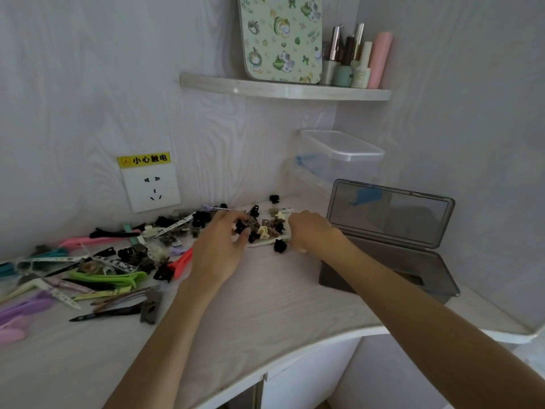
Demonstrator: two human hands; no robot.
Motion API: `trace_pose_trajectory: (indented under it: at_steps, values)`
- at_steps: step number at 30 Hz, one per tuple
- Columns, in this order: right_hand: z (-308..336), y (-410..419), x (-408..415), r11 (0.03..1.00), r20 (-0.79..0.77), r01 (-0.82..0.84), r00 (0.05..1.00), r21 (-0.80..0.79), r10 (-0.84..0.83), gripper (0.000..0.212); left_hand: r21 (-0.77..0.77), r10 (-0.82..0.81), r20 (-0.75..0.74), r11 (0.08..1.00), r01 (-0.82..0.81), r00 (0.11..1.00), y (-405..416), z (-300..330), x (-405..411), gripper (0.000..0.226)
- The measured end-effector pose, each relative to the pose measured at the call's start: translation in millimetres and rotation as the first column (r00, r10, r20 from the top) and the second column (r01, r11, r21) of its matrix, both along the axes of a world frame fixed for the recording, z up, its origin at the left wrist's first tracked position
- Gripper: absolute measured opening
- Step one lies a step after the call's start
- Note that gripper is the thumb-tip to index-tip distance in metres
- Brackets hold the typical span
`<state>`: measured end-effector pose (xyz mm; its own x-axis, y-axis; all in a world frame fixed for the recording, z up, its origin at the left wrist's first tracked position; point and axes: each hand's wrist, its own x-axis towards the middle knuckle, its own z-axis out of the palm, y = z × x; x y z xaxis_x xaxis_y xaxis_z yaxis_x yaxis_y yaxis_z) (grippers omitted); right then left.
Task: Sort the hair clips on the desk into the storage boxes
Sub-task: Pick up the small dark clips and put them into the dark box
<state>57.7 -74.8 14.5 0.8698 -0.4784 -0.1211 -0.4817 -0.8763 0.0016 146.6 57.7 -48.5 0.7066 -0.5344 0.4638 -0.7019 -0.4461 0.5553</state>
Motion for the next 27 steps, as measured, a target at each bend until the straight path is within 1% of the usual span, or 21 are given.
trace_pose_trajectory:
  at_steps: [2,5,7,10,12,15,17,19,21,23,24,26,27]
  values:
    - [1,6,-5,0.998,0.067,0.008,0.998,0.054,-0.011,0.006,0.027,-0.052,0.029,0.998,0.051,0.998,-11,-2,5,0.03]
    - [-12,15,-8,0.989,0.096,-0.014,0.995,0.145,0.0,0.029,0.142,-0.116,0.04,0.984,0.109,0.992,-23,-10,8,0.034]
    - [-25,18,-6,0.991,0.14,-0.035,0.99,0.131,0.016,0.035,0.175,-0.148,0.035,0.975,0.14,0.988,-25,-15,8,0.034]
    - [-35,18,-4,0.996,0.218,-0.053,0.975,0.074,0.035,0.034,0.13,-0.144,0.029,0.982,0.139,0.989,-23,-17,7,0.03]
    - [-35,17,-4,0.995,0.247,-0.073,0.968,0.072,0.053,0.029,0.096,-0.117,0.027,0.989,0.114,0.993,-23,-15,8,0.028]
    - [-25,12,-12,0.986,0.344,-0.122,0.936,0.113,0.076,0.024,0.062,-0.085,0.037,0.995,0.083,0.996,-23,-14,8,0.025]
    - [-11,5,-26,0.978,0.436,-0.143,0.898,0.151,0.064,0.021,0.05,-0.069,0.076,0.997,0.066,0.995,-21,-12,6,0.024]
    - [5,-4,-46,0.972,0.49,-0.144,0.871,0.187,0.035,0.019,0.032,-0.049,0.081,0.998,0.047,0.995,-16,-9,4,0.024]
    - [18,-15,-69,0.964,0.504,-0.134,0.863,0.228,0.0,0.017,-0.026,-0.039,0.042,0.999,0.04,0.998,-13,-4,2,0.025]
    - [25,-28,-91,0.966,0.494,-0.103,0.869,0.239,-0.03,0.017,-0.182,-0.042,-0.003,0.982,0.041,0.999,-13,6,-4,0.028]
    - [28,-35,-102,0.967,0.491,-0.085,0.87,0.24,-0.045,0.017,-0.268,-0.07,-0.027,0.961,0.06,0.997,-16,14,-10,0.029]
    - [29,-46,-115,0.971,0.489,-0.051,0.869,0.235,-0.072,0.018,-0.371,-0.223,-0.102,0.913,0.171,0.969,-27,30,-29,0.029]
    - [29,-52,-121,0.973,0.485,-0.029,0.87,0.23,-0.089,0.018,-0.382,-0.331,-0.148,0.888,0.255,0.932,-34,38,-43,0.028]
